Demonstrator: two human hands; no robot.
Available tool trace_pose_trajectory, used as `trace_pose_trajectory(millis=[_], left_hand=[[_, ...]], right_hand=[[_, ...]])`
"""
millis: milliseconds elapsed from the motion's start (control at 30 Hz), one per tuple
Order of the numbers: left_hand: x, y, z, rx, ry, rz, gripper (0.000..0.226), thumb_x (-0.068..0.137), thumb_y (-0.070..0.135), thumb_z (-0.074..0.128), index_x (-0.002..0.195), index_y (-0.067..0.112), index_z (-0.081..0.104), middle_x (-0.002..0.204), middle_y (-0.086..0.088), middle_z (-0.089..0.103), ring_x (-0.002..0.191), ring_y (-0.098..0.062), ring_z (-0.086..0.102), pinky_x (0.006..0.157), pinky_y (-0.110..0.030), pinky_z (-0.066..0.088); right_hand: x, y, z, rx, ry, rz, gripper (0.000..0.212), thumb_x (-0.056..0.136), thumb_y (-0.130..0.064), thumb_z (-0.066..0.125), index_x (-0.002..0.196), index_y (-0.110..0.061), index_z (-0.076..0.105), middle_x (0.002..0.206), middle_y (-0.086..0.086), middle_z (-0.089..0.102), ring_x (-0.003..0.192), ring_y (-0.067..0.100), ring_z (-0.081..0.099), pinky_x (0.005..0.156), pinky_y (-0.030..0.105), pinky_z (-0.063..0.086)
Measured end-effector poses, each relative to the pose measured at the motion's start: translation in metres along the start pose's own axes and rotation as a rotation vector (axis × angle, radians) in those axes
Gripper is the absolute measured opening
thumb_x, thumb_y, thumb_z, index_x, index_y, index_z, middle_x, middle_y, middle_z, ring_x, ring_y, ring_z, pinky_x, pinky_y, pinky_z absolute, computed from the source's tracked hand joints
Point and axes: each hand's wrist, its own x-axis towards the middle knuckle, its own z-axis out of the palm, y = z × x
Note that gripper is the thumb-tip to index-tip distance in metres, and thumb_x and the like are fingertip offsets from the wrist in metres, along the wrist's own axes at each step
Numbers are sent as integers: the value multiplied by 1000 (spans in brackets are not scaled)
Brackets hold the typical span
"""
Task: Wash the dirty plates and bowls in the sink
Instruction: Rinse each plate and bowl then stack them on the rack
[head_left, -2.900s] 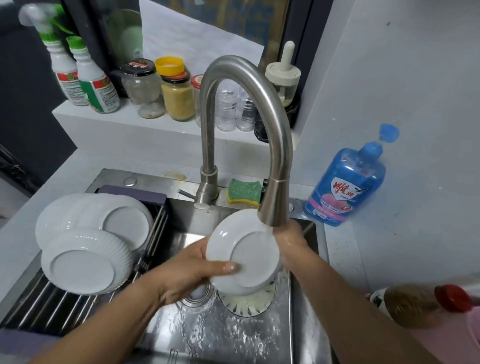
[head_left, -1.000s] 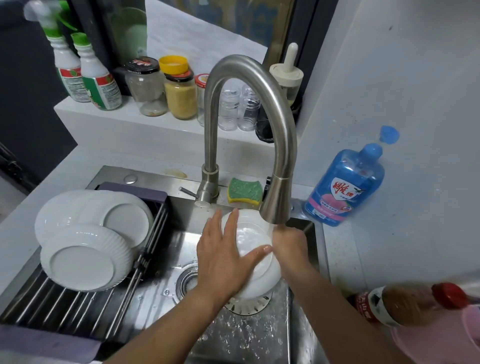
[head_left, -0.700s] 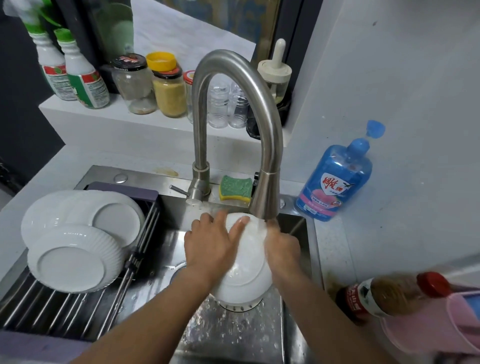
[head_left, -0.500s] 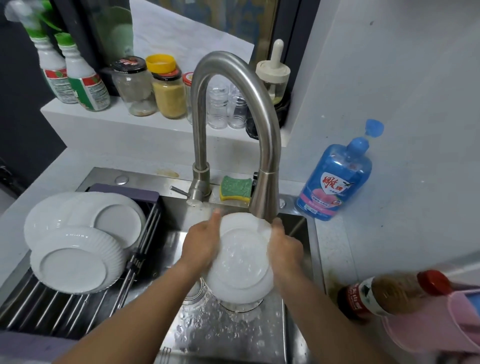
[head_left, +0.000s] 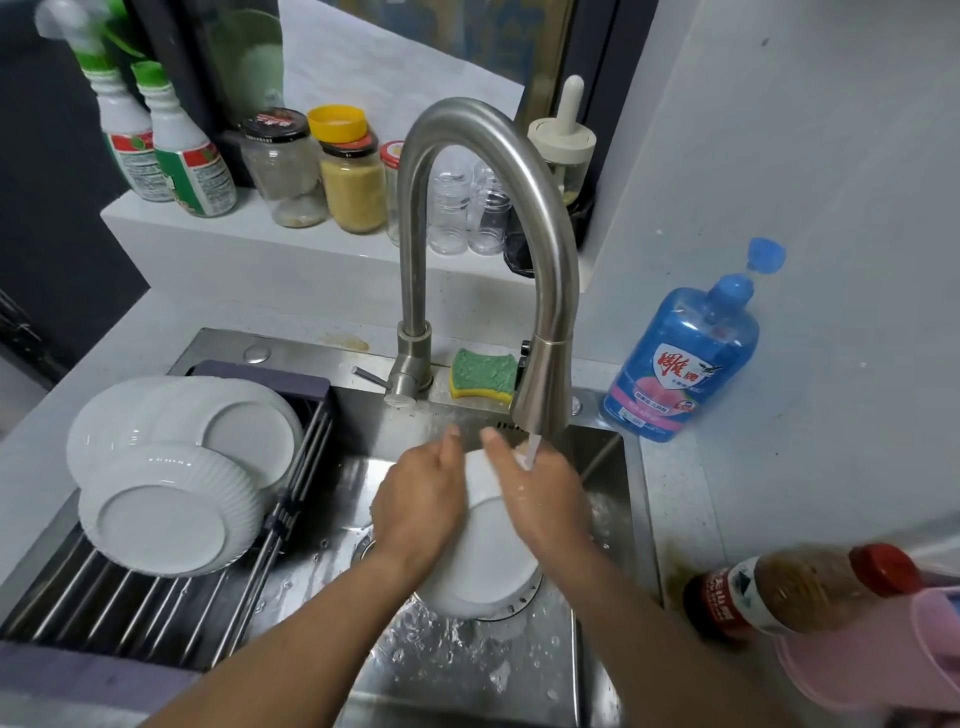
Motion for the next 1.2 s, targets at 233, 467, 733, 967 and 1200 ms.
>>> trace_pose_trajectory(millis=[233, 467, 733, 967, 1200], left_hand=[[0, -3, -4, -237, 34, -88, 64, 107, 44, 40, 56, 6, 51, 59, -5, 59, 63, -27, 54, 64, -37, 42], [4, -6, -12, -613, 92, -371, 53, 105, 50, 41, 84, 10, 69, 90, -12, 72, 82, -28, 63, 81, -42, 50], [-8, -51, -14, -1048, -708, -1048, 71, 96, 58, 53, 130, -4, 54, 118, -36, 59, 88, -50, 69, 74, -59, 60], [-6, -74, -1, -1033, -612, -855, 42, 97, -9, 38, 134, 3, 54, 117, -31, 69, 96, -47, 71, 71, -62, 60], [-6, -78, 17, -1011, -475, -650, 35, 102, -6, 48, 128, 15, 59, 111, -17, 75, 98, -37, 71, 77, -51, 62]], right_hand=[[22, -7, -14, -100, -129, 48, 43, 103, -50, 44, 111, -13, 64, 96, 5, 67, 90, 26, 65, 76, 35, 52], [23, 12, -12, 606, -92, 530, 48, 85, -59, 60, 96, -14, 69, 87, 11, 72, 83, 32, 69, 88, 48, 55], [-4, 33, -1, 495, 111, 146, 50, 86, -57, 57, 61, -14, 56, 63, 4, 59, 69, 27, 64, 64, 42, 52], [-10, 69, 1, 345, -74, -101, 25, 92, -38, 58, 80, -20, 70, 89, -9, 68, 78, -5, 61, 70, 13, 45], [0, 81, 1, 125, -77, 31, 26, 99, -26, 59, 126, -27, 56, 113, -9, 64, 102, 12, 63, 87, 34, 55]])
